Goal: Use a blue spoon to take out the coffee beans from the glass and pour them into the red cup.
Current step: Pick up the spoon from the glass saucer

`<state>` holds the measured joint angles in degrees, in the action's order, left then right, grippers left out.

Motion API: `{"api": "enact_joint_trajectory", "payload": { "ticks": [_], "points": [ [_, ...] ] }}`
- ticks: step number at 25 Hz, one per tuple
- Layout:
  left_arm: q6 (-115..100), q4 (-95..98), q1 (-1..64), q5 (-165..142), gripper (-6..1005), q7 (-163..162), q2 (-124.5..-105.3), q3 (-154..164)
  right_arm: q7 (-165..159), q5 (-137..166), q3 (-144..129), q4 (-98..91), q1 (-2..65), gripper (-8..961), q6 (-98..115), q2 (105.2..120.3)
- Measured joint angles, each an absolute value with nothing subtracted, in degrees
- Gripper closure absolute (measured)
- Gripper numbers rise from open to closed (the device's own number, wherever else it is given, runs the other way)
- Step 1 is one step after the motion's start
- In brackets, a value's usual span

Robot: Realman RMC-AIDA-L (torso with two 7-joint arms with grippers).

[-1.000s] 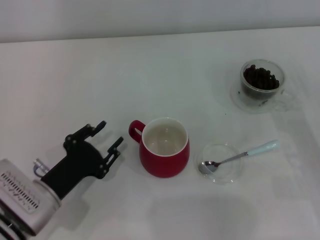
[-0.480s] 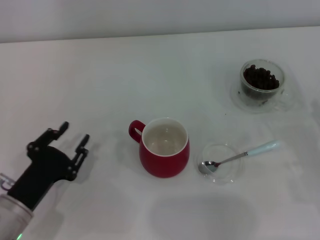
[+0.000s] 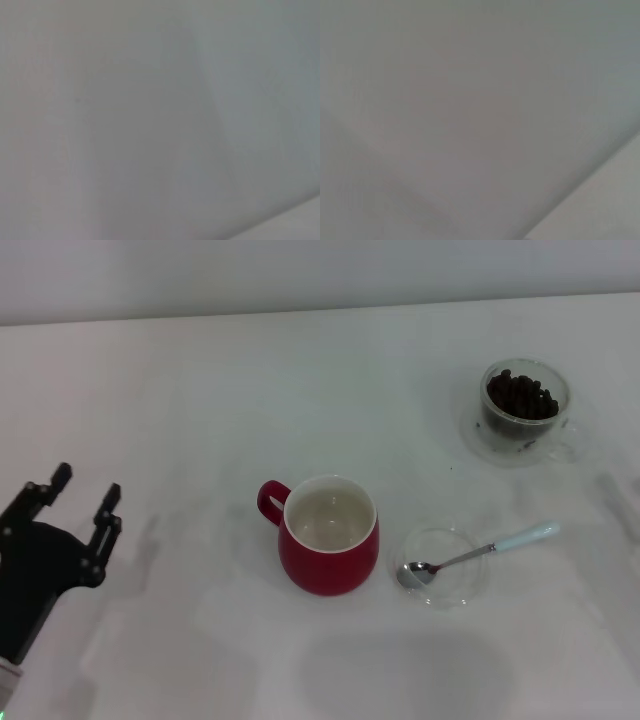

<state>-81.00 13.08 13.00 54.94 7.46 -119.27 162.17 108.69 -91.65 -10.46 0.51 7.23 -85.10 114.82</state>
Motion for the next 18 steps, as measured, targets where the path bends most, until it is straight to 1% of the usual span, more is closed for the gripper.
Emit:
{"api": "enact_joint_trajectory", "payload": {
  "ticks": [6, 18],
  "points": [
    [-81.69, 12.94, 13.19, 56.61, 505, 7.4, -119.27, 162.16, 104.36, -91.59, -14.31, 4.72, 6.92, 123, -84.23, 114.89],
    [-84.06, 11.52, 15.39, 61.19, 506, 7.44, -119.18, 162.16, 105.37, -91.18, -18.42, 11.52, 8.35, 125, -81.06, 115.22]
  ]
}}
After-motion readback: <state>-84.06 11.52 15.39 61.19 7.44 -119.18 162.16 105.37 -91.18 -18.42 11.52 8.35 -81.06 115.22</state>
